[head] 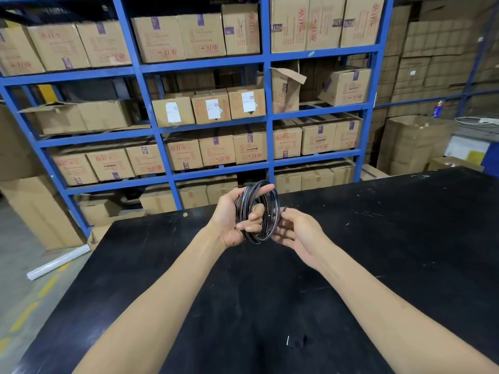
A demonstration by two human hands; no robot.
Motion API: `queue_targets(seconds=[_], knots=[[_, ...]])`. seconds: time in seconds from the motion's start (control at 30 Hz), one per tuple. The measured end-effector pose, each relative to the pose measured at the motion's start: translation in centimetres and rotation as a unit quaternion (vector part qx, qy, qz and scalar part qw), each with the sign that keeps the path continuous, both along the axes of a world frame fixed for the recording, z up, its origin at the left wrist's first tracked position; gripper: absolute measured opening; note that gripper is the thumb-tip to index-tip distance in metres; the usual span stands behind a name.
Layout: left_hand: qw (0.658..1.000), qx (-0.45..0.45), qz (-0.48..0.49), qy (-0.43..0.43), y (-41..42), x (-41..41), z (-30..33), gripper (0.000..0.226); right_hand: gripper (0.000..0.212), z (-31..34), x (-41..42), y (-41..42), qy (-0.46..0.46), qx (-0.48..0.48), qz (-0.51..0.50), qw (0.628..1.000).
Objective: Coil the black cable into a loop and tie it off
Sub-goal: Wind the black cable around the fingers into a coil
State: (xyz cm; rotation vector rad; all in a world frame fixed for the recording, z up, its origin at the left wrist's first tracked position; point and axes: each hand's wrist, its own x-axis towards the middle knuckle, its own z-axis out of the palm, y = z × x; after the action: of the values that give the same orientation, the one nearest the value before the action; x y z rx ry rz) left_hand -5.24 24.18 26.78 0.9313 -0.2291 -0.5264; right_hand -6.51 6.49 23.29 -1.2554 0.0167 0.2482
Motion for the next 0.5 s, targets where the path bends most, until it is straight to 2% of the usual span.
queue_targets(seconds=[0.1, 0.17, 0.23, 0.37, 0.43, 0.5], knots=[[0.997, 0.028, 0.075, 0.006, -0.8, -0.1, -0.4, 0.043, 0.043, 0.3, -0.6, 0.7, 0.021, -0.008, -0.009, 1.000], [0.994, 0.047, 0.103, 0.009, -1.1, -0.2, -0.7, 0.043, 0.050, 0.2, -0.8, 0.9, -0.007, -0.063, 0.002, 0.998], [0.989, 0.073, 0.125, 0.024, -1.2, -0.2, -0.9, 0.058, 0.047, -0.2, -0.9, 1.1, -0.051, -0.158, -0.014, 0.986], [0.964, 0.169, 0.204, 0.022, -1.6, -0.5, -1.0, 0.076, 0.027, -0.9, -1.5, 1.2, -0.168, -0.308, -0.072, 0.934], [0.947, 0.199, 0.252, 0.017, -1.9, -0.6, -1.1, 0.086, 0.029, -1.3, -1.9, 1.5, -0.198, -0.328, -0.071, 0.921], [0.940, 0.194, 0.281, 0.022, -2.2, -0.7, -1.5, 0.092, 0.032, -1.7, -1.9, 1.9, -0.186, -0.289, -0.072, 0.936]])
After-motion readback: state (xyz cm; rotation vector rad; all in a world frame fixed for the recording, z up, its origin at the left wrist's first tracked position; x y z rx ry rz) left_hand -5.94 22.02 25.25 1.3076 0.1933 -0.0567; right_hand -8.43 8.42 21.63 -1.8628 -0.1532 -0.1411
